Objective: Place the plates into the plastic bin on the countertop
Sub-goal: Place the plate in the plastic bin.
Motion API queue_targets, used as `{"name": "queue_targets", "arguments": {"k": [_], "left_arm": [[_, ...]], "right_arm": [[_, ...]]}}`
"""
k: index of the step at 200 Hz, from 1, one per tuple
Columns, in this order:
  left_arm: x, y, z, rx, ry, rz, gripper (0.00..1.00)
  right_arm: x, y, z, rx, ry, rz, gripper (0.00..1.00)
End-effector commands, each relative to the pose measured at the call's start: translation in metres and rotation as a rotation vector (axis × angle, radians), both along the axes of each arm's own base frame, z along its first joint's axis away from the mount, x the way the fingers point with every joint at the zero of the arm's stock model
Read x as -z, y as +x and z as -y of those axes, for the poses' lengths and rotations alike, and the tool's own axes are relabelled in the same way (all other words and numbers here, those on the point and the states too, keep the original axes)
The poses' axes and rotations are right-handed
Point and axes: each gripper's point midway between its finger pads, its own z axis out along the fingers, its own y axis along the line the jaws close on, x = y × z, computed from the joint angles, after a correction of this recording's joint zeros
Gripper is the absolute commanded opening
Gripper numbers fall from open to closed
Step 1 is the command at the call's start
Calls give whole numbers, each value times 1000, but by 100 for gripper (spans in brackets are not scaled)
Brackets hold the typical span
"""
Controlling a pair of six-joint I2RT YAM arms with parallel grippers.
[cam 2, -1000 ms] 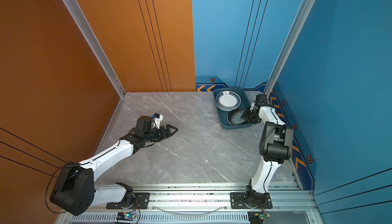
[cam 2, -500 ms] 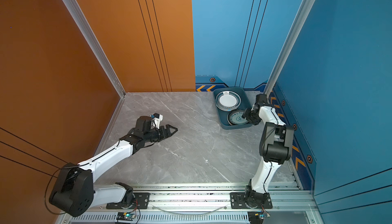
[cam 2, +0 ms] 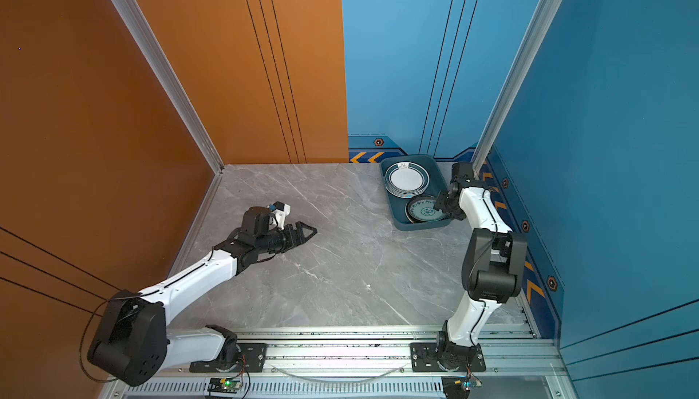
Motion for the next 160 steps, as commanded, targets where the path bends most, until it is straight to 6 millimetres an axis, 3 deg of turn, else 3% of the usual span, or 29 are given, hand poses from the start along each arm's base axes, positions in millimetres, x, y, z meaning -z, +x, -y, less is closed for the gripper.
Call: {"name": "queue_targets", "arguments": {"k": [1, 59, 94, 160], "left_arm": [[-5, -2, -2, 15, 5, 15, 87], [-5, 1, 4, 25, 6, 14, 83], [-2, 1, 5, 24, 11, 9, 83], [2, 4, 7, 29, 6, 0, 83]], "right_arm": [[-22, -6, -5, -26, -41, 11, 58], [2, 0, -22, -83, -10, -61, 44], [20, 2, -27, -97, 3, -105, 43], [37, 3, -28, -104, 6, -142, 44]]}}
